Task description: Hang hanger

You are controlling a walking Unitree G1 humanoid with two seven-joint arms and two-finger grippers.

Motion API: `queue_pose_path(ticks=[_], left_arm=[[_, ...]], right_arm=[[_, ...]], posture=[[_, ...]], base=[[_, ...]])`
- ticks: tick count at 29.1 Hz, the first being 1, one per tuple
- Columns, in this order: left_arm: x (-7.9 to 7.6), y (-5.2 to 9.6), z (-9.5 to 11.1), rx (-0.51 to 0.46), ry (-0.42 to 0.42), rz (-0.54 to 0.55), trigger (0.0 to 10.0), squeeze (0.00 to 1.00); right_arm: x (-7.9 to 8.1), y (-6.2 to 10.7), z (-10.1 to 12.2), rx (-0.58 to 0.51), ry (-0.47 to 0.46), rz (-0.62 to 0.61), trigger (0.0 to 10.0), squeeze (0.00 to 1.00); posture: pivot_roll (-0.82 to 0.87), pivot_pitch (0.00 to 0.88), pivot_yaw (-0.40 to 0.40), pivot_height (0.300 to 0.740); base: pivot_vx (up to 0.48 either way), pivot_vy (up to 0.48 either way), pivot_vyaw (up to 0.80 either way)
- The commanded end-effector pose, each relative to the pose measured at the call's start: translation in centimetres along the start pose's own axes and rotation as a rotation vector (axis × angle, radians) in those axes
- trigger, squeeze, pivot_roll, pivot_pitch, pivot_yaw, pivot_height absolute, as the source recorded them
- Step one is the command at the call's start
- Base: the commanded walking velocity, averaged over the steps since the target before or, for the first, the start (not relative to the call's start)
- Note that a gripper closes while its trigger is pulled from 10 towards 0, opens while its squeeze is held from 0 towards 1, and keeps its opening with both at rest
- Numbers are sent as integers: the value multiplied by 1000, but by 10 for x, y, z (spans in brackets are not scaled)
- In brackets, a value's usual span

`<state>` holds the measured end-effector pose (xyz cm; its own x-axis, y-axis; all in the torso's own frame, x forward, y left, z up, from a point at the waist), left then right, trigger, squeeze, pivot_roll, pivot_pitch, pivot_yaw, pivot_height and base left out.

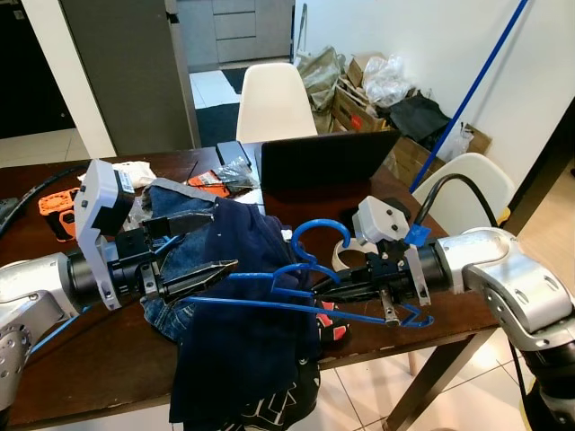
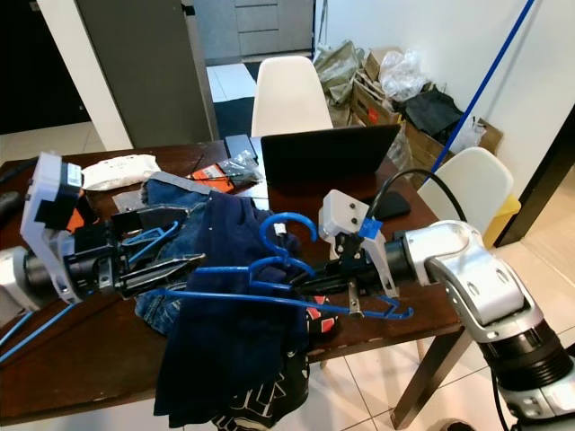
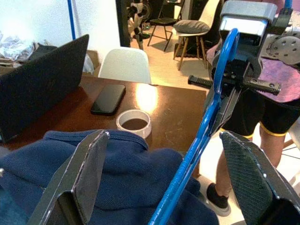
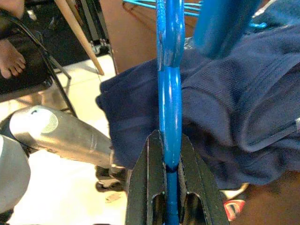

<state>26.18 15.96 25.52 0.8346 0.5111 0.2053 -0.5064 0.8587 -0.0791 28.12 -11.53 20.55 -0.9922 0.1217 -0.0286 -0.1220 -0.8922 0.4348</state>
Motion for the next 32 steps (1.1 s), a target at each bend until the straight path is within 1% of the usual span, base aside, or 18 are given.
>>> queue_pose_path(ticks=[1, 11, 12, 13, 16, 18, 31, 32], left_arm=[[0, -2, -5, -3, 24, 9, 10000, 0], [-1, -5, -10, -10, 43, 23, 10000, 0], [-1, -5, -12, -10, 49, 29, 10000, 0], [-1, -5, -15, -9, 57, 36, 10000, 0], [-1, -5, -15, -9, 57, 36, 10000, 0], [0, -5, -19, -7, 72, 54, 10000, 0], [0, -5, -19, -7, 72, 54, 10000, 0], [3, -4, -23, -2, 83, 70, 10000, 0]], right_arm=[[3, 1, 2, -29, -1, 12, 10000, 0], [2, 4, -4, -43, -30, -7, 10000, 0], [-1, 5, -6, -44, -39, -26, 10000, 0], [-7, 6, -10, -48, -50, -67, 10000, 0], [-7, 6, -10, -48, -50, -67, 10000, 0], [-20, 10, -19, -51, -74, -153, 10000, 0], [-20, 10, -19, -51, -74, -153, 10000, 0], [-30, 14, -28, -47, -102, -230, 10000, 0]], posture=[[43, 0, 22, 740], [41, 0, 19, 740], [40, 0, 19, 740], [40, 0, 19, 740], [40, 0, 19, 740], [40, 0, 19, 740], [40, 0, 19, 740], [40, 0, 18, 740]], base=[[-326, 0, 0], [-328, 0, 0], [-326, 0, 0], [-326, 0, 0], [-326, 0, 0], [-326, 0, 0], [-326, 0, 0], [-326, 0, 0]])
Point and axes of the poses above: a point about 5 cm out from each wrist's last joint towards the gripper, its own y axis pointing back from the gripper into the wrist, its own z axis along the axis of the wrist's last joint, x = y × z, the point moved 4 cm from there along -y, pointing out of the wrist towards the gripper, and after that the axes turned 4 degrees about -y, right-handed, at the moved point
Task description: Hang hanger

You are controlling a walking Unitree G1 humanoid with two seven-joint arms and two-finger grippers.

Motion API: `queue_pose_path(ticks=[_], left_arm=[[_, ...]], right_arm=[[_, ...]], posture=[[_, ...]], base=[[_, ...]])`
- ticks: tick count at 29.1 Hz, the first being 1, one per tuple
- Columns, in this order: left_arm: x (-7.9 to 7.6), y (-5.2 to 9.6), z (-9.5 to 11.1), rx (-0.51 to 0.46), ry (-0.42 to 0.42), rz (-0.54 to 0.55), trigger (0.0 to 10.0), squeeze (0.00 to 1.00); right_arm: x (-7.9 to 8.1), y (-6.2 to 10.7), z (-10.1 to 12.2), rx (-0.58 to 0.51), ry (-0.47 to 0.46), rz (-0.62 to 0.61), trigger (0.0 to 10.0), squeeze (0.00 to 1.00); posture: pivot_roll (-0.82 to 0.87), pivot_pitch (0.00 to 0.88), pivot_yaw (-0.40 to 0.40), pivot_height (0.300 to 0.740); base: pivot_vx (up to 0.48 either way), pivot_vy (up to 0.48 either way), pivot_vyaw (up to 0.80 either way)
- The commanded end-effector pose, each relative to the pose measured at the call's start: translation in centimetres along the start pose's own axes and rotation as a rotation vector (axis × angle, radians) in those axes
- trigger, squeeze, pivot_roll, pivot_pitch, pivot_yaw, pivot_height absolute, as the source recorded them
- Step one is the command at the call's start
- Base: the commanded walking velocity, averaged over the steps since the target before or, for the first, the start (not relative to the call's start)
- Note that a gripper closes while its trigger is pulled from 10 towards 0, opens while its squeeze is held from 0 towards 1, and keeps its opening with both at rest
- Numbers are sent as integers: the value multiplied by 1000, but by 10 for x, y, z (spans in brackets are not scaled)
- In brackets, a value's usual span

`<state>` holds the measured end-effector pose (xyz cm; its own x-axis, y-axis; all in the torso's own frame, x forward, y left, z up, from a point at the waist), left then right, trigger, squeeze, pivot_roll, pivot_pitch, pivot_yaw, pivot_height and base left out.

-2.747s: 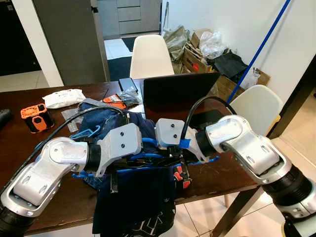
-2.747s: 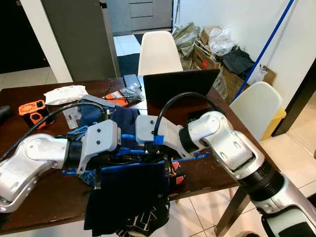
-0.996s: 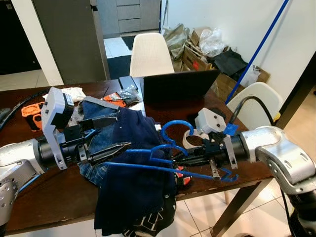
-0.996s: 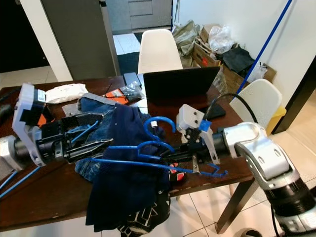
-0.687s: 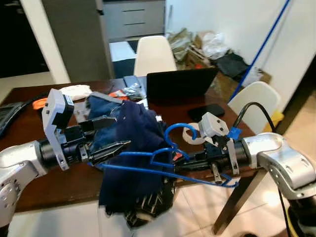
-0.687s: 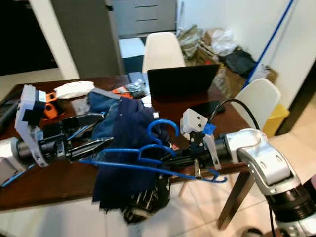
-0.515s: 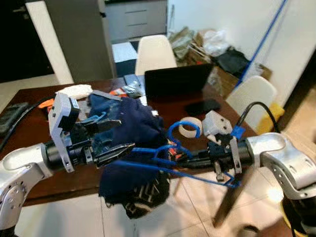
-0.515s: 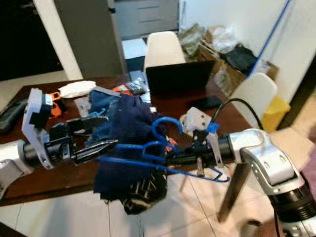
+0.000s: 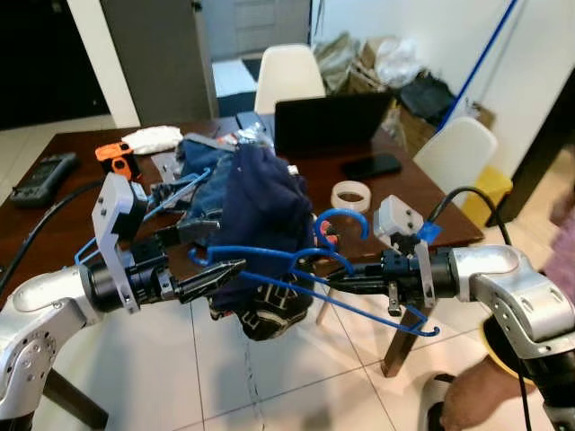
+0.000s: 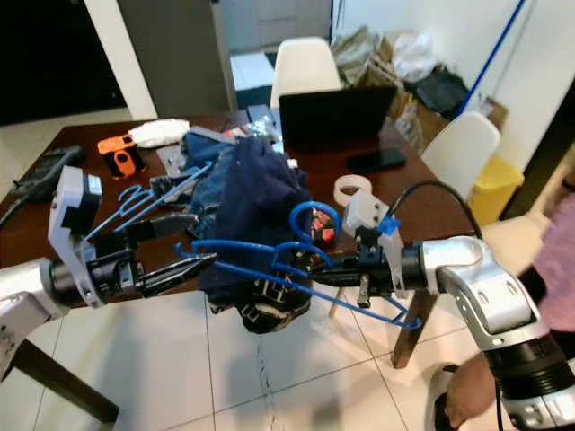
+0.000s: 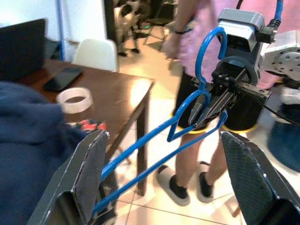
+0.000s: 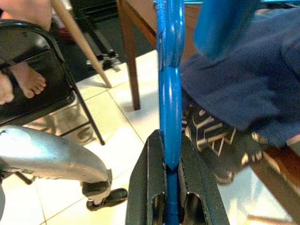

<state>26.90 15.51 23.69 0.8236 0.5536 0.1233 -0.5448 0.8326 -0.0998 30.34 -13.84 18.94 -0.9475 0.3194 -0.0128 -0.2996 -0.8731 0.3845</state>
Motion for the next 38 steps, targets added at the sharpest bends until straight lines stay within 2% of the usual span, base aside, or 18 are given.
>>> queue_pose_path(ticks=[1, 2, 3, 4, 6, 9, 10, 14, 16, 18, 23, 26, 28, 30, 31, 33, 36, 38], left_arm=[[3, 2, -4, 10, 3, 21, 10000, 0], [3, 2, -4, 10, 3, 21, 10000, 0], [15, 9, -24, 37, 62, 90, 10000, 0], [15, 9, -24, 37, 62, 90, 10000, 0], [33, 23, -63, 103, 163, 217, 10000, 0], [33, 23, -63, 103, 163, 217, 10000, 0], [37, 28, -80, 138, 200, 264, 10000, 0], [49, 44, -122, 230, 281, 421, 10000, 0], [49, 44, -122, 230, 281, 421, 10000, 0], [58, 56, -146, 281, 335, 545, 10000, 0], [61, 60, -154, 298, 353, 590, 10000, 0], [66, 76, -189, 396, 406, 726, 10000, 0], [66, 76, -189, 396, 406, 726, 10000, 0], [64, 84, -207, 450, 448, 786, 10000, 0], [53, 92, -232, 538, 516, 835, 10000, 0], [53, 92, -232, 538, 516, 835, 10000, 0], [26, 95, -266, 682, 583, 848, 10000, 0], [26, 95, -266, 682, 583, 848, 10000, 0]], right_arm=[[-7, 2, -4, 2, -3, -52, 10000, 0], [-7, 2, -4, 2, -3, -52, 10000, 0], [-31, 11, -29, 26, -60, -240, 10000, 0], [-31, 11, -29, 26, -60, -240, 10000, 0], [-56, 31, -76, 136, -136, -482, 10000, 0], [-56, 31, -76, 136, -136, -482, 10000, 0], [-60, 38, -92, 189, -161, -535, 10000, 0], [-56, 46, -122, 299, -210, -551, 10000, 0], [-56, 46, -122, 299, -210, -551, 10000, 0], [-53, 51, -143, 382, -246, -569, 10000, 0], [-53, 54, -152, 419, -260, -581, 10000, 0], [-47, 62, -190, 530, -339, -634, 10000, 0], [-47, 62, -190, 530, -339, -634, 10000, 0], [-41, 63, -209, 572, -394, -658, 10000, 0], [-31, 62, -232, 624, -458, -691, 10000, 0], [-31, 62, -232, 624, -458, -691, 10000, 0], [-14, 55, -262, 676, -546, -750, 10000, 0], [-14, 55, -262, 676, -546, -750, 10000, 0]], posture=[[40, 0, 18, 740], [40, 0, 18, 740], [25, 0, 22, 740], [25, 0, 22, 740], [24, 0, 23, 740], [24, 0, 23, 740], [21, 0, 23, 740], [21, 0, 23, 740], [21, 0, 23, 740], [17, 0, 21, 740], [17, 0, 21, 740], [11, 0, 20, 740], [11, 0, 20, 740], [8, 0, 22, 740], [7, 0, 20, 740], [7, 0, 20, 740], [3, 0, 22, 740], [3, 0, 22, 740]], base=[[-326, 0, 0], [-326, 0, 0], [-281, 0, 0], [-281, 0, 0], [0, 0, -400], [0, 0, -800], [0, 0, -800], [0, 0, -800], [0, 0, -800], [0, 0, -800], [0, 0, -800], [0, 0, -800], [0, 0, -800], [0, 0, -800], [0, 0, -800], [0, 0, -800], [0, 0, -788], [0, 0, -788]])
Point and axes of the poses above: a point about 5 cm out from each wrist's last joint towards the gripper, its own y axis pointing back from the gripper into the wrist, its own z axis along the axis of the wrist's last joint, x = y × z, the point moved 4 cm from there along -y, pointing out of the wrist towards the gripper, and after that the axes turned 4 degrees about -y, right-handed, at the moved point
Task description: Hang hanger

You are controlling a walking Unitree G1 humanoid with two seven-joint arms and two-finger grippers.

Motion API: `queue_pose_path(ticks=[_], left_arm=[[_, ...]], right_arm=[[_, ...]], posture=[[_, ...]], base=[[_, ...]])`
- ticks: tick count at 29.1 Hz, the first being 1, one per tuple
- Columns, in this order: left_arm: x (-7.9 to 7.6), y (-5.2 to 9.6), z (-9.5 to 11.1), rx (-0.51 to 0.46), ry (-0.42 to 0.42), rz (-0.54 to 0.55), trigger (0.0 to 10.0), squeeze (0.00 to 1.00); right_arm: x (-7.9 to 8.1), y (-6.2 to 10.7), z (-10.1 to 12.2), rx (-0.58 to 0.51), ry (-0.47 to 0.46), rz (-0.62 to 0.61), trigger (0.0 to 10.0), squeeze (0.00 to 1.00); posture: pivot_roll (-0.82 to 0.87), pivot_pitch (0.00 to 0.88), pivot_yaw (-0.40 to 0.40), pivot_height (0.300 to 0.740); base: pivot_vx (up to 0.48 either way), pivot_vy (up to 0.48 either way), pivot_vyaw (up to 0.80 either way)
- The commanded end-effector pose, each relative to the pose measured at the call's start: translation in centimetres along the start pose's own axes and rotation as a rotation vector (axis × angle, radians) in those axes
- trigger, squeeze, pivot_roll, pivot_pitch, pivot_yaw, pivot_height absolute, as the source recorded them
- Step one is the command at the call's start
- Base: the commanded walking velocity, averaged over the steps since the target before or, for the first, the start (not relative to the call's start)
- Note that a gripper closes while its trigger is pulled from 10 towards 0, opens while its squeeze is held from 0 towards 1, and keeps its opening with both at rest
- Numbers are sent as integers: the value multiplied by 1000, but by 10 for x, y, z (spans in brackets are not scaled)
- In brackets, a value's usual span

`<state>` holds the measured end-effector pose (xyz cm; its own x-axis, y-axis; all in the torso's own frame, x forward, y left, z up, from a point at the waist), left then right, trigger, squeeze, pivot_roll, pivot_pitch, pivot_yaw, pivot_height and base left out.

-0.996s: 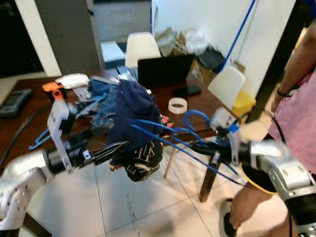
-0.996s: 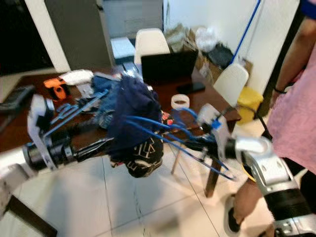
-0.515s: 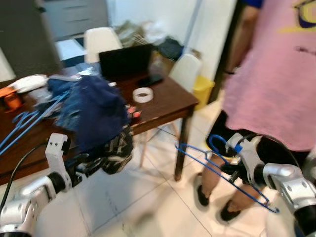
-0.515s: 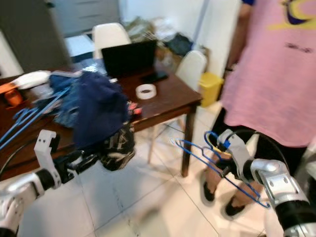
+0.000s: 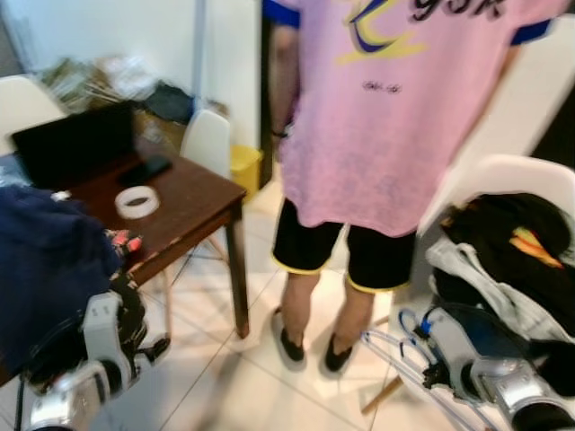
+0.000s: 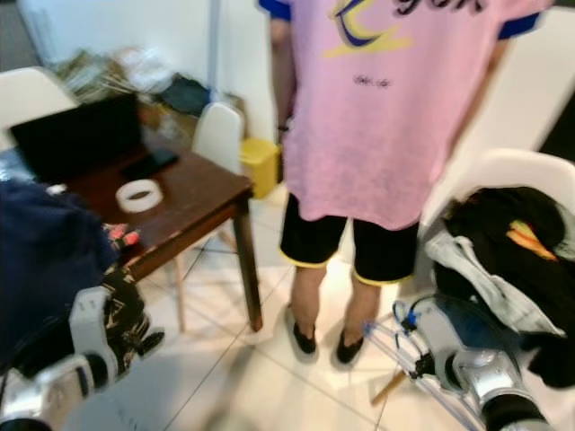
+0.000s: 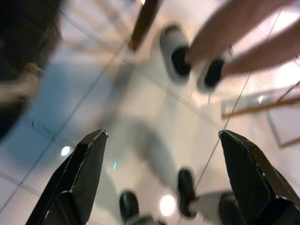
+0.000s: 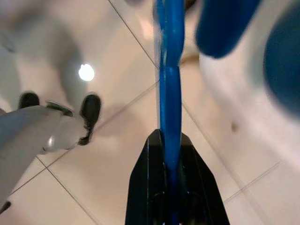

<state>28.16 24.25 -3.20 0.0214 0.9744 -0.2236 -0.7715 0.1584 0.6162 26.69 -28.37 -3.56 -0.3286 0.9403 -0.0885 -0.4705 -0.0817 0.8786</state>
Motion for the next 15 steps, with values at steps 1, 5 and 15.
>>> queue_pose_path(ticks=[1, 5, 15], left_arm=[[-16, -10, -27, 102, -35, 8, 10000, 0], [-20, -13, -34, 127, -41, 17, 10000, 0], [-13, -15, -52, 166, -41, 154, 10000, 0]], right_arm=[[7, -11, -7, -24, -107, -77, 10000, 0], [11, -15, -8, -43, -173, -102, 10000, 0], [22, -26, -24, -53, -374, -184, 10000, 0]], posture=[[8, 0, 15, 740], [8, 0, 22, 740], [5, 0, 38, 740]], base=[[0, 0, -788], [0, 0, -788], [0, 0, -788]])
Point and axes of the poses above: a point about 5 cm out from each wrist's last joint towards the gripper, its own y axis pointing back from the gripper into the wrist, its own z axis along the axis of the wrist's last joint, x = y × z, the point moved 4 cm from there along -y, pointing out of the wrist towards the gripper, and after that the axes turned 4 degrees about -y, right-handed, at the moved point
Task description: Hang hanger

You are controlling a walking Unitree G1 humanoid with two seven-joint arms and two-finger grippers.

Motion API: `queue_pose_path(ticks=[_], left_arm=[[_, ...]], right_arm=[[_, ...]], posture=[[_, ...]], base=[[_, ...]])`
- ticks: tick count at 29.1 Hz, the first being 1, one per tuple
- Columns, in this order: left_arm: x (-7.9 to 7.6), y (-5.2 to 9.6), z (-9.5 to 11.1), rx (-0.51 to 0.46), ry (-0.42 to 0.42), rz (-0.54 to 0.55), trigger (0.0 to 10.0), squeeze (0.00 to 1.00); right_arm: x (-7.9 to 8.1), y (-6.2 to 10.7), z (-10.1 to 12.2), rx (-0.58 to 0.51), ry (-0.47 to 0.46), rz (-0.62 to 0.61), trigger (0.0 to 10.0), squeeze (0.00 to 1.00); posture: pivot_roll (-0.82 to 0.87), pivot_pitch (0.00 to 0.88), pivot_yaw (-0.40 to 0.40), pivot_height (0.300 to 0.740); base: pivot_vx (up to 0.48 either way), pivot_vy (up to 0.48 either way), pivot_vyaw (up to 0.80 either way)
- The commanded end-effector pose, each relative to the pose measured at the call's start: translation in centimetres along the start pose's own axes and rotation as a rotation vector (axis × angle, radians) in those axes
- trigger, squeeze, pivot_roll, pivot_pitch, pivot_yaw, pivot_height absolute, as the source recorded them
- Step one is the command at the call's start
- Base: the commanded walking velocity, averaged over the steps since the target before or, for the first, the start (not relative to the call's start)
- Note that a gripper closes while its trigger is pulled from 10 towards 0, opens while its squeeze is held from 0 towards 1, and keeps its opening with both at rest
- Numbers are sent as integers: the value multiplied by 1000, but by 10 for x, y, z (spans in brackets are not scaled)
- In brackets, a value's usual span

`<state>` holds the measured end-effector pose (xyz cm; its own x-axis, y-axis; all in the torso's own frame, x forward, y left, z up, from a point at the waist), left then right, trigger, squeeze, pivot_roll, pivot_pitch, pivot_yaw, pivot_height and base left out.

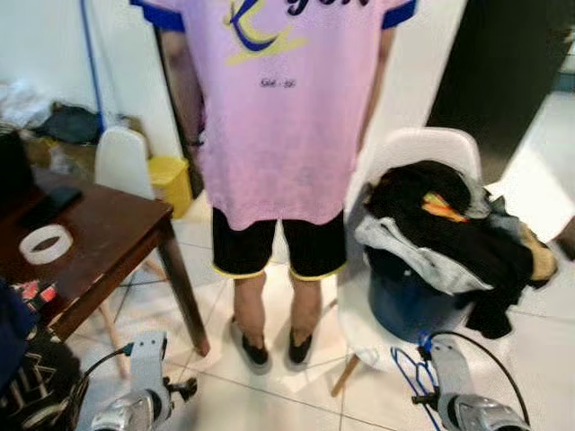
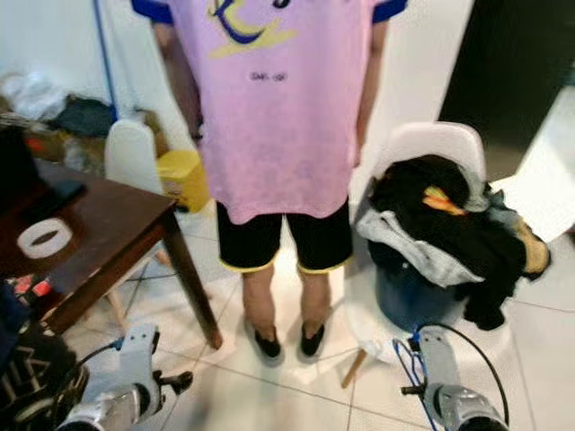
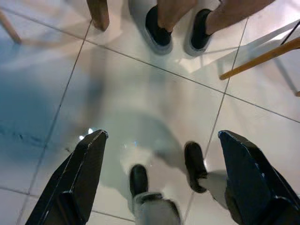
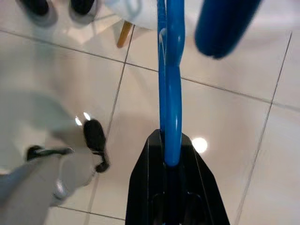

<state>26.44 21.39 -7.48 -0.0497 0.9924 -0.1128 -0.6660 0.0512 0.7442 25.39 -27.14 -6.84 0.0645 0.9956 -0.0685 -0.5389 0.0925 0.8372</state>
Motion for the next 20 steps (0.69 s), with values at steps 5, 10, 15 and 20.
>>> queue_pose_path(ticks=[5, 10, 15, 20], left_arm=[[8, 1, -3, 3, -13, 47, 10000, 0], [9, 1, -6, -5, -22, 66, 10000, 0], [8, 0, -9, -4, -24, 78, 10000, 0], [2, -1, -10, -12, 2, 62, 10000, 0]], right_arm=[[3, -2, -11, 1, -49, -19, 10000, 0], [4, -3, -10, -22, -59, -40, 10000, 0], [13, -5, -17, -25, -51, -34, 10000, 0], [17, -5, -20, -35, -47, -31, 10000, 0]], posture=[[9, 0, 35, 740], [11, 0, 28, 740], [6, 0, 19, 740], [-10, 0, 22, 740]], base=[[0, 0, -788], [0, 0, -788], [0, 0, -788], [0, 0, -788]])
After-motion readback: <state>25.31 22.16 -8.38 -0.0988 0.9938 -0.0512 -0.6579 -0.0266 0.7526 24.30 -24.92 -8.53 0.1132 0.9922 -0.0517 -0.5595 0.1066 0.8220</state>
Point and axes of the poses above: a point about 5 cm out from each wrist's last joint towards the gripper, its own y axis pointing back from the gripper into the wrist, its own z axis along the axis of the wrist's last joint, x = y × z, the point moved 4 cm from there along -y, pointing out of the wrist towards the gripper, and after that the axes turned 4 degrees about -y, right-handed, at the moved point
